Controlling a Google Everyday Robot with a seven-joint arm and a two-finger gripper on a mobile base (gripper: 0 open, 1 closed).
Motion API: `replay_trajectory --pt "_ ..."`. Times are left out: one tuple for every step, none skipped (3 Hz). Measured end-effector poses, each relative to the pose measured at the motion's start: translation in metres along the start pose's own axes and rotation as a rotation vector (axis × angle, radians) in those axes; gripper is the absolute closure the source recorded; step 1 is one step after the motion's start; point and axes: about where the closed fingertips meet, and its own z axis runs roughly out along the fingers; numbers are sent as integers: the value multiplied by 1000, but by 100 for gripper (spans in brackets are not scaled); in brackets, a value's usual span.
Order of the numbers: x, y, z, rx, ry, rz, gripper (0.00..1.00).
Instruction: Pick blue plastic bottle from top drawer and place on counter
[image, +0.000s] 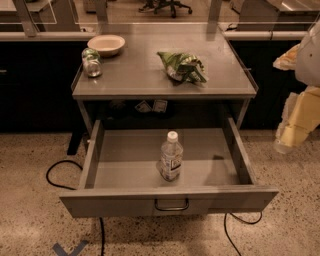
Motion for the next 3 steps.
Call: replay_trajectory --pt "4 3 20 -74 -68 10 0" --pt "5 16 60 -236 -206 7 0" --pt "-3 30 95 -353 -332 -18 0"
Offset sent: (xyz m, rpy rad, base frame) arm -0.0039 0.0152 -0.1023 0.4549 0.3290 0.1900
